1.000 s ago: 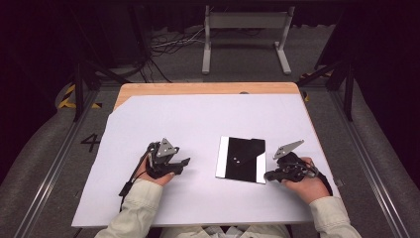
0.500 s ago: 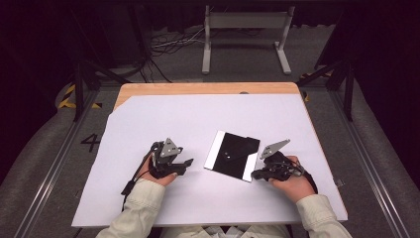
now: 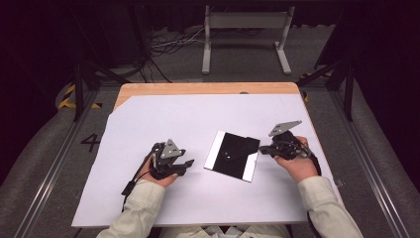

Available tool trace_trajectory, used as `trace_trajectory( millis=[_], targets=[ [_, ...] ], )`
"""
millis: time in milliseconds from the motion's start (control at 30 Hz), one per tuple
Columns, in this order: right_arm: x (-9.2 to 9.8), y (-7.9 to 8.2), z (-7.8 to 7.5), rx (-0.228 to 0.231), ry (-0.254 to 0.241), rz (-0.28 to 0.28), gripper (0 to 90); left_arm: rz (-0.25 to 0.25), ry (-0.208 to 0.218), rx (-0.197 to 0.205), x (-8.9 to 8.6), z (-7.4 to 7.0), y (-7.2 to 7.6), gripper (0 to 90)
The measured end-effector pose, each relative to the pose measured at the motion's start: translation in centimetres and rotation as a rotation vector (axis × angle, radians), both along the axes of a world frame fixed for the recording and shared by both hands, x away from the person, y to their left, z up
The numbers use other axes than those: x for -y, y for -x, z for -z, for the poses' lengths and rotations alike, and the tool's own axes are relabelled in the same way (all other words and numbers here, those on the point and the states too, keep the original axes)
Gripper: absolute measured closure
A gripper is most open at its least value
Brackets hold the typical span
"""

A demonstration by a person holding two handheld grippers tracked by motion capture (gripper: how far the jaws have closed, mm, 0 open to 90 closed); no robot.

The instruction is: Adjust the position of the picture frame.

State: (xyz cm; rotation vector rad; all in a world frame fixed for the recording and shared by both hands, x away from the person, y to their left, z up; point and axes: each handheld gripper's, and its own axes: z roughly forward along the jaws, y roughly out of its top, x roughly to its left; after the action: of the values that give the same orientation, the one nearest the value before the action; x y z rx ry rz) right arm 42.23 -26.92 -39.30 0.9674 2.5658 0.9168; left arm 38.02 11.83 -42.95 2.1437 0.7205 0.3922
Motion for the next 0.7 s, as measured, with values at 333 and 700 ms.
trace_trajectory(
  millis=[333,700],
  targets=[
    [-0.3,-4.2,0.8,-0.001,0.064,0.036,90.0,-0.017,-0.006,-0.049,-0.4,0.0,0.3,53.0],
    [-0.2,-6.7,2.6,0.013,0.075,0.026,90.0,-0.014,-0.027,-0.053,-0.2,0.1,0.4,51.6]
  ],
)
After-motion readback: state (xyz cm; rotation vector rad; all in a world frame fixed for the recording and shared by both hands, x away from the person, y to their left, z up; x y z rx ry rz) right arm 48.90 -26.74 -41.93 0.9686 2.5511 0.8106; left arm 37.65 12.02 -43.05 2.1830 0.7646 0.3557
